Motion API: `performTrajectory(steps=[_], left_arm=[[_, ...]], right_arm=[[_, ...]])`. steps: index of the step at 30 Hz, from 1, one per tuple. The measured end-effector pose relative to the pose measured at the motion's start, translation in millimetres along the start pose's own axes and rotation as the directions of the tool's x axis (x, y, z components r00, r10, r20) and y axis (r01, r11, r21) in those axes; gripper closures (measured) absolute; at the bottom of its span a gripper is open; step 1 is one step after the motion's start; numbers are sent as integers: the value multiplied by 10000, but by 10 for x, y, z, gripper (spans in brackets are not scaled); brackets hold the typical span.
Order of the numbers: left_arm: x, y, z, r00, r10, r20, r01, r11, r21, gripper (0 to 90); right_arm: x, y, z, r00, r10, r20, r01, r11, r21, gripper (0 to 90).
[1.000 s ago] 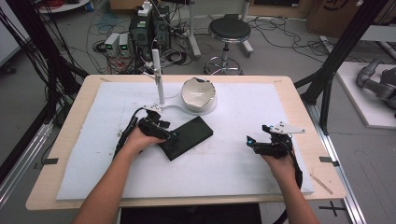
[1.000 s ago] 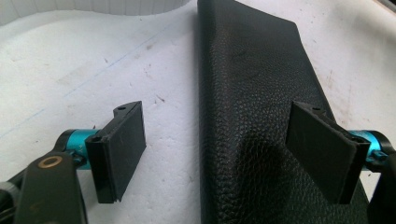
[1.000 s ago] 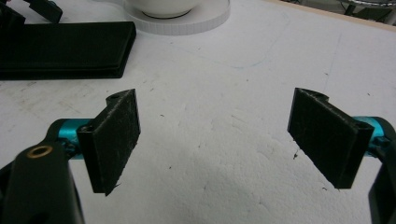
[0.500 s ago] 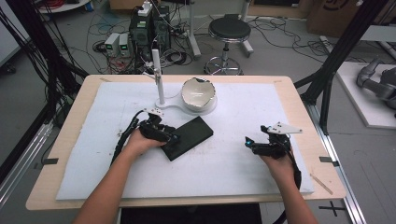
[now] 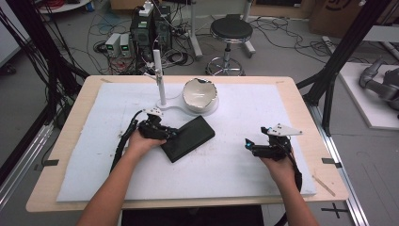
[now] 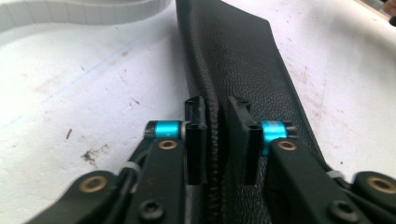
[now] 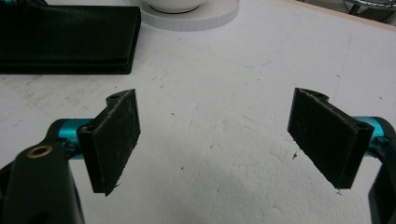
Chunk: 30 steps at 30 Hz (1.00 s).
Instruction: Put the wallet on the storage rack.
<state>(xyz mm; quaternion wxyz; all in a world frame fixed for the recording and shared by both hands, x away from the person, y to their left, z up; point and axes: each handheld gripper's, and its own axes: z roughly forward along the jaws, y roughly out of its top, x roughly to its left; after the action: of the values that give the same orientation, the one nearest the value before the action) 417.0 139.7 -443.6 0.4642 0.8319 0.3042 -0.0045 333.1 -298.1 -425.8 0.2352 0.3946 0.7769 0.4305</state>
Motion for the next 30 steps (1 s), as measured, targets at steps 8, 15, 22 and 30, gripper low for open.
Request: performTrajectory(steps=[8, 15, 22, 30], left_arm=[[-42, 52, -161, 9977, -134, 666, 186, 9967, -784, 809], [-138, 133, -390, 9969, 241, 748, -112, 9858, -1675, 813], [-275, 251, -596, 9922, 1015, 723, -837, 9726, -2168, 816], [-516, 373, -609, 9733, 2019, 1093, -1782, 9646, -1945, 817]], right_arm=[[-38, -15, -33, 9999, 115, 23, -115, 9998, -132, 171], [-48, -13, -45, 9999, 134, -55, -135, 9996, -229, 171], [-47, -4, -67, 9998, 115, -172, -122, 9991, -414, 171], [-35, 34, -86, 9947, 138, -1020, -223, 9963, -826, 170]])
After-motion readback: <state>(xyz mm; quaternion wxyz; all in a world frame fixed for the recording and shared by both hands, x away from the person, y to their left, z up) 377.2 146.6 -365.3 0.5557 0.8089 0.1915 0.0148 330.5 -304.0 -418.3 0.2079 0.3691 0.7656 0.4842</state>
